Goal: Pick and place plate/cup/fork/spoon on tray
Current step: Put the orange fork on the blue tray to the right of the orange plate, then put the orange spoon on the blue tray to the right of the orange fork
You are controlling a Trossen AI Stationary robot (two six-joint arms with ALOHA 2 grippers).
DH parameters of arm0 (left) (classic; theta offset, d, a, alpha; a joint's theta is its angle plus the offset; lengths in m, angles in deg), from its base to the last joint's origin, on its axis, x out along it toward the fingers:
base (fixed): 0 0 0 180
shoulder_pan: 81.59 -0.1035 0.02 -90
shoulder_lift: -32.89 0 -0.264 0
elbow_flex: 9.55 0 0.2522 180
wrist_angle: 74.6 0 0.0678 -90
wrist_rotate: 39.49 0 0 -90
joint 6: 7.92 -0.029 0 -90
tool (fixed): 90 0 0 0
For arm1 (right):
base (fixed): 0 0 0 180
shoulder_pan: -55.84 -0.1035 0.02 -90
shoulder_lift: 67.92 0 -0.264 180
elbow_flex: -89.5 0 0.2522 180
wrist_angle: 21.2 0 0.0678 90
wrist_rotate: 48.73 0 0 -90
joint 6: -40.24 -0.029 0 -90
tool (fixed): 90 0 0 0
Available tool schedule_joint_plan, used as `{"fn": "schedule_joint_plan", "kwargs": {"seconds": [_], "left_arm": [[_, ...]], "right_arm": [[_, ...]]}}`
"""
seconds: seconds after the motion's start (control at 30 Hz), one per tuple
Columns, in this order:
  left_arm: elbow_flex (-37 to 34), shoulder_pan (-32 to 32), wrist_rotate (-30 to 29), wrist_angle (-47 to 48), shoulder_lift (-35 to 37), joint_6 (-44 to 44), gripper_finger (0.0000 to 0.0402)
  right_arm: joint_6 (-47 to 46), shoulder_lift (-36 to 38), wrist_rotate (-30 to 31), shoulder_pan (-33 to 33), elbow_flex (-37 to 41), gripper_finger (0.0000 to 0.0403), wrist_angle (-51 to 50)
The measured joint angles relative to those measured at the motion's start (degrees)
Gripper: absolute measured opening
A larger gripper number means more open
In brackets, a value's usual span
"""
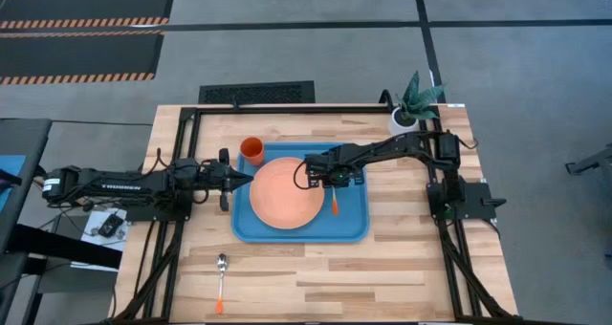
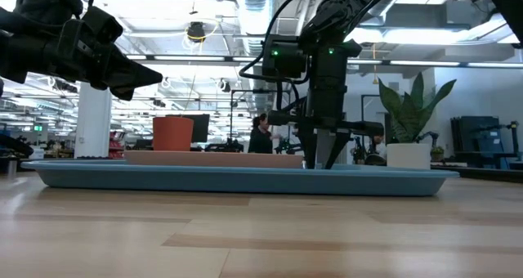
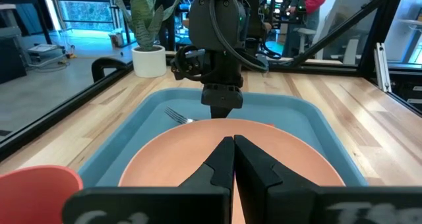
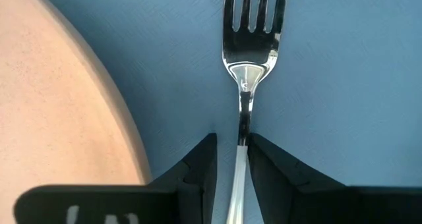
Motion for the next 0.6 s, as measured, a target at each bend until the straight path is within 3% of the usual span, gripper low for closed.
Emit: {"fn": "schedule_joint_plan", "kwargs": {"seconds": [0.6], "left_arm": [[0.0, 0.0, 0.0, 0.3, 0.0, -0.1, 0.0000]], "right_arm": [[4.3, 0.0, 3.1, 1.1, -6.2, 0.0114, -10.4]]}}
